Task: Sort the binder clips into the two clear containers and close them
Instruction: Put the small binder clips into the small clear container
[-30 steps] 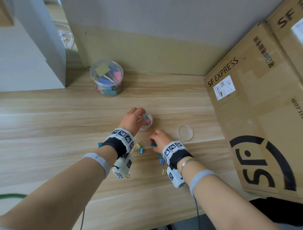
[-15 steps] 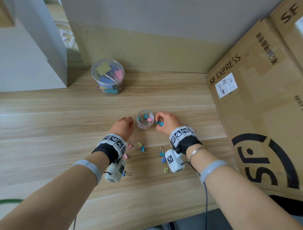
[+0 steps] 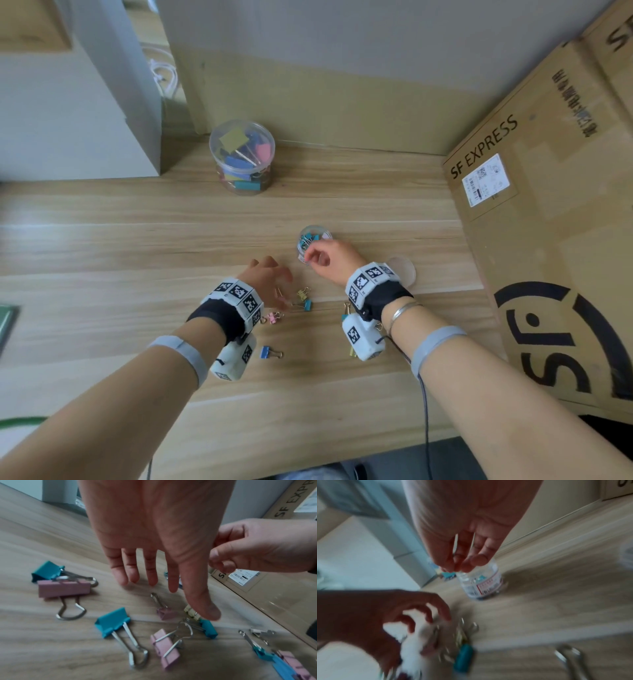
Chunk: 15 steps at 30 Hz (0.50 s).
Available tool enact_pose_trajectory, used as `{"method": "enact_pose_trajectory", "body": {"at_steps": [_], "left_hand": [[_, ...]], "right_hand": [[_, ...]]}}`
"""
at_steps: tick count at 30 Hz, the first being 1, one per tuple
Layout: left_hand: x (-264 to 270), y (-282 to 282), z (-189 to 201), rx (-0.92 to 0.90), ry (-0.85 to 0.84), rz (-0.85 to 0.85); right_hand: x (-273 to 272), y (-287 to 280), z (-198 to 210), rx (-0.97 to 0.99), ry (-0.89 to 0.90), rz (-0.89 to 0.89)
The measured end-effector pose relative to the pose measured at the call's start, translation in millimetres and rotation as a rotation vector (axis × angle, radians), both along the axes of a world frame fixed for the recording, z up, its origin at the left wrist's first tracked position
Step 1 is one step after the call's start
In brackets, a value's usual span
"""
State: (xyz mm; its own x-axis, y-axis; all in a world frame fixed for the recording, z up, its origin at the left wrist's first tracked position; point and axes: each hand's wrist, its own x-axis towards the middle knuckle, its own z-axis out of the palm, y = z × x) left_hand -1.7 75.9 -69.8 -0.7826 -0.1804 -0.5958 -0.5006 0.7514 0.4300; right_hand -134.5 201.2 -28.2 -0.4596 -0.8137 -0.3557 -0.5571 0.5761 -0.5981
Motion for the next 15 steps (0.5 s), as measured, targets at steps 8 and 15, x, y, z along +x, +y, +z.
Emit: {"method": "enact_pose_trajectory", "body": {"at_steps": [8,15], "left_hand": [[4,11,-3,-0.123,-0.048,-0.183],[4,18,-3,-0.065,0.045,-0.067]], "right_hand": [[30,14,-29,0.328,0.037,0.273],[34,13,-36,0.315,0.121,0.248]]}}
